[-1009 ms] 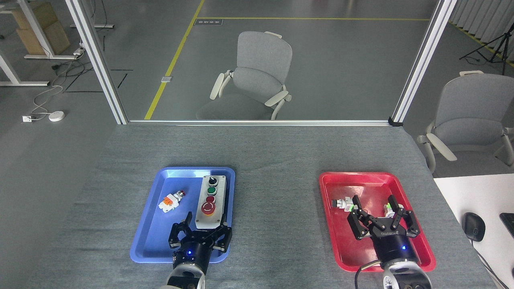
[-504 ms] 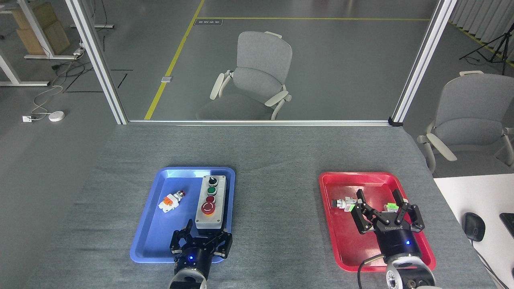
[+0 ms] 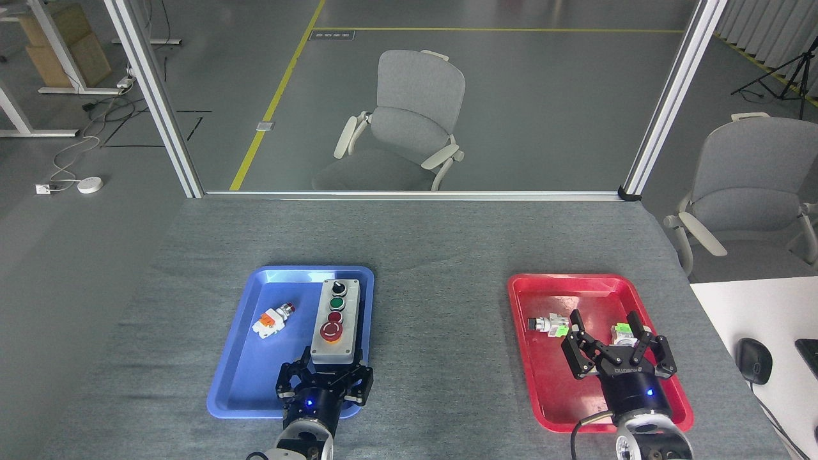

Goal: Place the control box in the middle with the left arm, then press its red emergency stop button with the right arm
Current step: 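Close the left gripper on the control box's near end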

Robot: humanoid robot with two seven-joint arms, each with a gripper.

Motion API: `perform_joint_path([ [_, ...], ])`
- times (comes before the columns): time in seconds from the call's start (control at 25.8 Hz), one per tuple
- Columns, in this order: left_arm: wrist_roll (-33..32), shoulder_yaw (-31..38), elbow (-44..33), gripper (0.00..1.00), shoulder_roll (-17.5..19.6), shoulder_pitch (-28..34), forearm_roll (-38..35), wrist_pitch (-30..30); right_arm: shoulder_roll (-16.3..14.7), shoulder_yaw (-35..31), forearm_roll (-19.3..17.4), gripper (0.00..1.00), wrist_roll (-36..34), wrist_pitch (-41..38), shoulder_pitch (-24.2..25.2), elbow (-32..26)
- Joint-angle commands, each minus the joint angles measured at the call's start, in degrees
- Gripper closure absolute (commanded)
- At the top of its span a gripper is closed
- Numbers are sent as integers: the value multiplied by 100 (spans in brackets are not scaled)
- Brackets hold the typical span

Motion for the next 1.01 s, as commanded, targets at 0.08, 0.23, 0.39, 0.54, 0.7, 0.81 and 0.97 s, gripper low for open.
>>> perform_joint_path([
  [0.08,11,6,436,1,-10,-313,25,-53,-36,-103,0,2,4,-2,-14,34],
  [0.23,19,-3,787,1,-107,-559,60,-53,-18,-120,0,2,4,-2,-14,25],
  [0.39,11,-3,990,1,-142,-683,69,-61,-18,-112,9,2,4,-11,-5,16],
  [0.54,19,-3,1069,1,-142,-744,131,-88,-53,-103,0,2,13,-20,21,7],
  [0.7,28,-3,1420,2,-142,-1008,131,-105,-27,-103,9,2,4,-231,56,-99],
  [0.81,19,-12,1701,10,-133,-1148,131,-114,-53,-112,0,2,31,-257,-5,69],
  [0.97,11,-12,1833,38,-54,-1236,131,-360,17,-103,-70,3,628,-213,-32,-160],
])
